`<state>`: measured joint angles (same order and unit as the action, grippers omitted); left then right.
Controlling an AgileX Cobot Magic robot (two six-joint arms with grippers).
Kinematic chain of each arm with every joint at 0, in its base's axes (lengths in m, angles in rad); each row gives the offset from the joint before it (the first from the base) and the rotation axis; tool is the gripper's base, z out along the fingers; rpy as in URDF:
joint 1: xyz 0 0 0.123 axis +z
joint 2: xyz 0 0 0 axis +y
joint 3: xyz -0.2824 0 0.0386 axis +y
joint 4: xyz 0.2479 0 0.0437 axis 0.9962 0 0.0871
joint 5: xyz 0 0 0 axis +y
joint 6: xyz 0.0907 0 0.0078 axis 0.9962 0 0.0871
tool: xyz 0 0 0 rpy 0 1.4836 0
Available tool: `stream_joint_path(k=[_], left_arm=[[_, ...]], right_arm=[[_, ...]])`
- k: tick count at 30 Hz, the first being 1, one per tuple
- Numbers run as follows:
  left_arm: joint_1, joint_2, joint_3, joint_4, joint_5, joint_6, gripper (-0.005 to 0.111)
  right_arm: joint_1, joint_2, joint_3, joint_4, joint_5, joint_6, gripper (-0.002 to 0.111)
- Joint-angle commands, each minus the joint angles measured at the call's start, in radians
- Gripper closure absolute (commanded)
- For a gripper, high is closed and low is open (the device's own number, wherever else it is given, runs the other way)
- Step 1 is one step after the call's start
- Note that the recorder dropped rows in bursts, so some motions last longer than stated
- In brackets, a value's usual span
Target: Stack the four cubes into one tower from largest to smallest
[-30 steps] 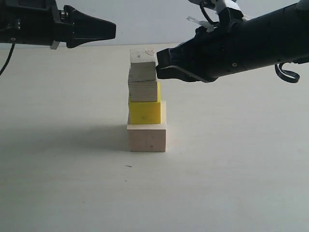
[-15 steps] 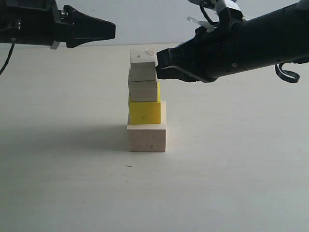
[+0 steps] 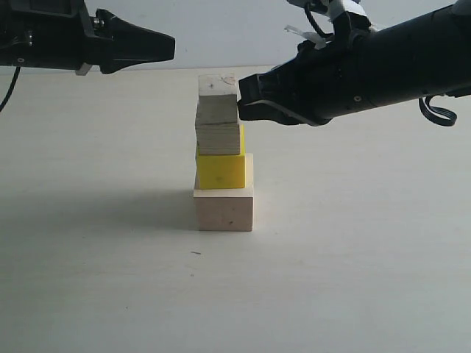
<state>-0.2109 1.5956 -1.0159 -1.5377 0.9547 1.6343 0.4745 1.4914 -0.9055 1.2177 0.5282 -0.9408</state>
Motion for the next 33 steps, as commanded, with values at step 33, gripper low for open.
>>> stream_joint_path(k=[33], left_arm=[[0.002, -0.008, 0.004, -0.004, -0.023, -0.016, 0.107]], right_arm=[[-0.089, -0.111, -0.008, -0.435, -0.170, 0.358, 0.108]])
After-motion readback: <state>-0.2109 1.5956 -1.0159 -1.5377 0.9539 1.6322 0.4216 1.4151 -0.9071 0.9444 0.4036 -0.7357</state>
